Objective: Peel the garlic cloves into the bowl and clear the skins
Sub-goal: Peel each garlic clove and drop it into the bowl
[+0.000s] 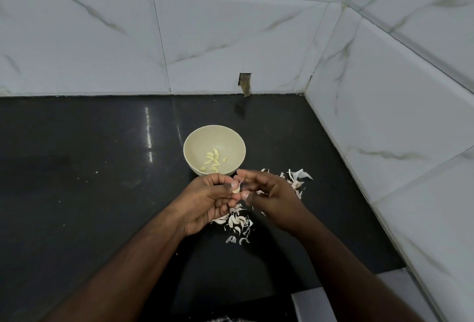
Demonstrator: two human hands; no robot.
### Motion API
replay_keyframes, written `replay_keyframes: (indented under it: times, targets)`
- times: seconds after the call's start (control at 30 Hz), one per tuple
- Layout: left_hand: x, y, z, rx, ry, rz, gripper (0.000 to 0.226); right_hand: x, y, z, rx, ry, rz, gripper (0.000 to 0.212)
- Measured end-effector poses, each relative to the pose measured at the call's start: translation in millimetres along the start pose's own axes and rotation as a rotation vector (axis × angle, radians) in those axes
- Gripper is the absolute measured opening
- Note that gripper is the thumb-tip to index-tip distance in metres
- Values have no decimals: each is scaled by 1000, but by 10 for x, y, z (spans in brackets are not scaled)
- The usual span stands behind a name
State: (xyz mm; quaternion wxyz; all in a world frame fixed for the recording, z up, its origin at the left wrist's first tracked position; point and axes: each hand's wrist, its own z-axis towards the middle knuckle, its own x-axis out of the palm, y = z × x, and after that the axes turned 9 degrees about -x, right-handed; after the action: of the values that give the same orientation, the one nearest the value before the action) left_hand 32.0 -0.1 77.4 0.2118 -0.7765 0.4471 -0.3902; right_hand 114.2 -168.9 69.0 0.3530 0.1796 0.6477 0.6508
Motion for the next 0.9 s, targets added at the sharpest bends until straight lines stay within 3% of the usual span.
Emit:
replay_keyframes:
  times: [0.2, 0.37, 0.63, 0.77, 0.9]
  targets:
    - [-28, -2, 29, 46, -7, 0, 7, 14, 42, 41, -27, -76, 13, 8]
    - [-40, 13, 5, 149, 37, 49, 23, -18, 2, 56, -20, -62, -65, 12]
    - [-39, 65, 52, 230, -36, 73, 26, 8, 38, 61, -18, -67, -233, 23]
    - [-38, 83, 74, 231, -75, 38, 7, 59, 65, 49, -21, -105, -195, 16]
    - [-23, 97, 49, 229, -59, 7, 19, 117, 81, 20, -15, -169, -172, 4]
